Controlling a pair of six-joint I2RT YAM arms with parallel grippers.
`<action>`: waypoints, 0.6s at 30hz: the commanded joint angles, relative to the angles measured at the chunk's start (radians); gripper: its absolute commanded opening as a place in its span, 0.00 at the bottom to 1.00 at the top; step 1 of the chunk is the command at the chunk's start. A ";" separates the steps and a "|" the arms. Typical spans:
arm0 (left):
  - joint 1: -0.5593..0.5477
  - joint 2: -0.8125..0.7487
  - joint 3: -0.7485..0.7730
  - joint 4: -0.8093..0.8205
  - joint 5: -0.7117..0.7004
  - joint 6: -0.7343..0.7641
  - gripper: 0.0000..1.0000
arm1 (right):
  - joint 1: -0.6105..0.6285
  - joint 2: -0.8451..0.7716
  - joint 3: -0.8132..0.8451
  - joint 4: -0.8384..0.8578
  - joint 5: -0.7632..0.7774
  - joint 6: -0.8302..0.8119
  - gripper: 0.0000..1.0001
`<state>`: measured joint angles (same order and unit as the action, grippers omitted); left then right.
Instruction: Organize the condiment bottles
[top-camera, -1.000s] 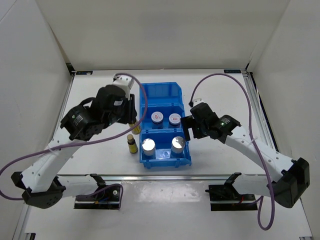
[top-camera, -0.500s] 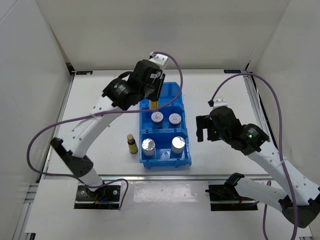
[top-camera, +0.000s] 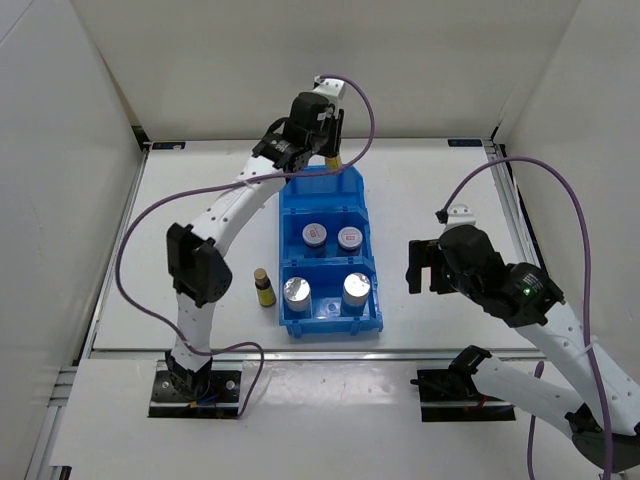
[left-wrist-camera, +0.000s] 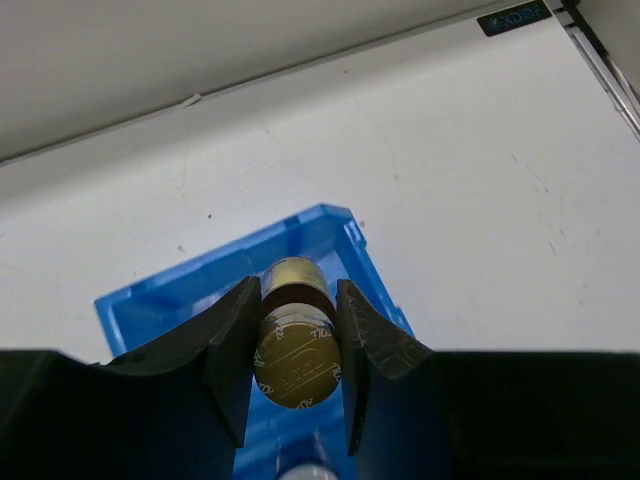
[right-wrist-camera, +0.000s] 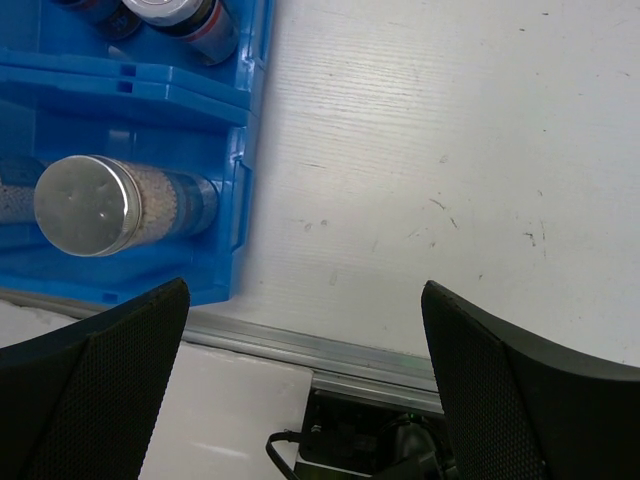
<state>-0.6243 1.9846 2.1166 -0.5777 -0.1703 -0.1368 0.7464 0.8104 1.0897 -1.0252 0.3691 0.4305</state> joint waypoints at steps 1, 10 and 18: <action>0.023 0.107 0.068 0.171 0.078 -0.007 0.11 | -0.002 -0.008 -0.002 -0.009 0.037 0.014 1.00; 0.023 0.263 0.091 0.236 0.089 -0.040 0.11 | -0.002 0.010 -0.020 -0.009 0.048 0.024 1.00; 0.032 0.292 0.013 0.279 0.078 -0.049 0.11 | -0.002 0.030 -0.030 -0.009 0.048 0.024 1.00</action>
<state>-0.5972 2.3325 2.1384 -0.3668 -0.0956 -0.1738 0.7464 0.8440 1.0752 -1.0302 0.3946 0.4419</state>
